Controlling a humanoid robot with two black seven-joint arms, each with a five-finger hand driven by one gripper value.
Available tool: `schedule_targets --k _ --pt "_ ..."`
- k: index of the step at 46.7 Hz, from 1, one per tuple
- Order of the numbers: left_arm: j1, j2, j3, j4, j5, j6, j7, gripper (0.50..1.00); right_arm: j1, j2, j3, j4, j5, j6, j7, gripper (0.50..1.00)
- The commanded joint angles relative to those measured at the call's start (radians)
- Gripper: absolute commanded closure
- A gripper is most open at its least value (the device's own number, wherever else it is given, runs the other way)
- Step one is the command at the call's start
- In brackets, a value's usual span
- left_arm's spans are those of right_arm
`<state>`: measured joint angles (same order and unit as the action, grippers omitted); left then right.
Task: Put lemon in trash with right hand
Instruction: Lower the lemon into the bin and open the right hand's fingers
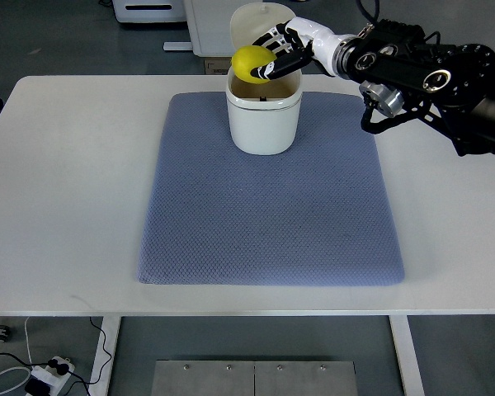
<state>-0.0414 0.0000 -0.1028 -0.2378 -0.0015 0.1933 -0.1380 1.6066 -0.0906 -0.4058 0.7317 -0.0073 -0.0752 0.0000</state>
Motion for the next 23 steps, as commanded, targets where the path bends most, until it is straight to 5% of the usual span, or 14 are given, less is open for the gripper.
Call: schedule_targets --k 1,23 --pt "0.000 0.000 0.000 0.000 0.000 0.000 0.000 0.500 -0.001 0.000 -0.001 0.000 -0.002 0.000 0.000 0.705" --pt "0.000 0.000 0.000 0.000 0.000 0.000 0.000 0.500 0.007 -0.012 -0.001 0.012 -0.003 -0.002 0.002 0.639"
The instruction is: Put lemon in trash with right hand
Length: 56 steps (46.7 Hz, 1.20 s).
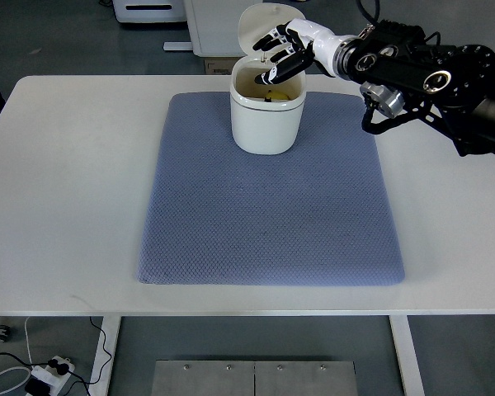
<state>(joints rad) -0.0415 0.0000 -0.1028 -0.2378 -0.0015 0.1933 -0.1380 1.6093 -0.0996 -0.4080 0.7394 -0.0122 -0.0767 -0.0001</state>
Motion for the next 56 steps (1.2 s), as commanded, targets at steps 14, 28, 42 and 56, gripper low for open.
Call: schedule_targets --k 14,28,42,56 --pt "0.000 0.000 0.000 0.000 0.000 0.000 0.000 0.500 0.011 -0.031 0.002 0.070 -0.002 0.002 0.005 0.526" --pt "0.000 0.000 0.000 0.000 0.000 0.000 0.000 0.500 0.026 -0.205 0.006 0.282 -0.003 0.002 0.012 0.500" --pt "0.000 0.000 0.000 0.000 0.000 0.000 0.000 0.500 0.011 -0.456 0.047 0.434 -0.005 0.008 0.069 0.500" --pt "0.000 0.000 0.000 0.000 0.000 0.000 0.000 0.500 -0.192 -0.517 0.250 0.411 0.005 -0.021 0.089 0.500"
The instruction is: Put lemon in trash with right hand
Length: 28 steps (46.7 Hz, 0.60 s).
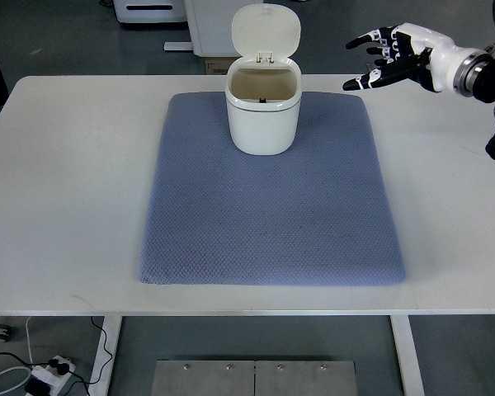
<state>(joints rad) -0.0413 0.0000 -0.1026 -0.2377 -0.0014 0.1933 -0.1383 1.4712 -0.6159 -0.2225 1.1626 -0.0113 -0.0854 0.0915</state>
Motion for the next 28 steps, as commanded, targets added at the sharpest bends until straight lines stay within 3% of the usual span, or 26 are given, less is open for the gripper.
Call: schedule_targets --k 1,9,28 --pt "0.000 0.000 0.000 0.000 0.000 0.000 0.000 0.500 -0.075 0.001 0.090 -0.017 0.004 -0.020 -0.004 0.500" --pt "0.000 0.000 0.000 0.000 0.000 0.000 0.000 0.500 -0.221 0.027 0.258 -0.070 0.007 -0.066 -0.032 0.500" --pt "0.000 0.000 0.000 0.000 0.000 0.000 0.000 0.500 -0.430 0.329 0.595 -0.455 0.128 -0.060 -0.062 0.500"
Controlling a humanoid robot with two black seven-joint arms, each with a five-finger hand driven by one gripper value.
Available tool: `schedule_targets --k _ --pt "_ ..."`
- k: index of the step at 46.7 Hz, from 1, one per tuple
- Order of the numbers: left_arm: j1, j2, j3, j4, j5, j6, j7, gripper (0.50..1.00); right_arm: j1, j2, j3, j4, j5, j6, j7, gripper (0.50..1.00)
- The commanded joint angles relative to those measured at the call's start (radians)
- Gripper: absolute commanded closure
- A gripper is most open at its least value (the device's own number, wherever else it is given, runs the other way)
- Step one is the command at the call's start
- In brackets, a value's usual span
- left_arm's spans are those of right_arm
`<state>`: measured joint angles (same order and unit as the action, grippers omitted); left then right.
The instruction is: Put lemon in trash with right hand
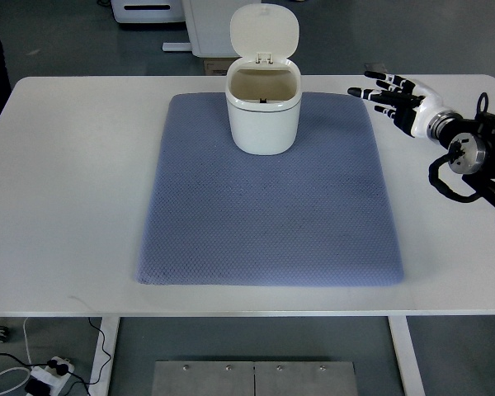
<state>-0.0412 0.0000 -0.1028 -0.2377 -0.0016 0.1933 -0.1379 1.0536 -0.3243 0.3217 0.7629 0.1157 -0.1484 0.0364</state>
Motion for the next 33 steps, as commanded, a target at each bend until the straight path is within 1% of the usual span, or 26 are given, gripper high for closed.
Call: schedule_targets --k 1,8,15,19,26,33 --pt "0.000 0.000 0.000 0.000 0.000 0.000 0.000 0.500 -0.015 0.051 0.066 -0.072 0.001 0.006 -0.010 0.500" --pt "0.000 0.000 0.000 0.000 0.000 0.000 0.000 0.500 -0.033 0.123 0.164 -0.177 0.002 0.010 -0.016 0.500" --pt "0.000 0.000 0.000 0.000 0.000 0.000 0.000 0.500 -0.061 0.142 0.266 -0.257 0.002 0.035 -0.021 0.500" --pt "0.000 0.000 0.000 0.000 0.000 0.000 0.000 0.500 -0.078 0.140 0.298 -0.275 0.002 0.056 -0.032 0.500" --pt "0.000 0.000 0.000 0.000 0.000 0.000 0.000 0.500 -0.081 0.123 0.292 -0.277 0.001 0.078 -0.032 0.500" --pt "0.000 0.000 0.000 0.000 0.000 0.000 0.000 0.500 -0.083 0.114 0.280 -0.275 -0.004 0.085 -0.032 0.500"
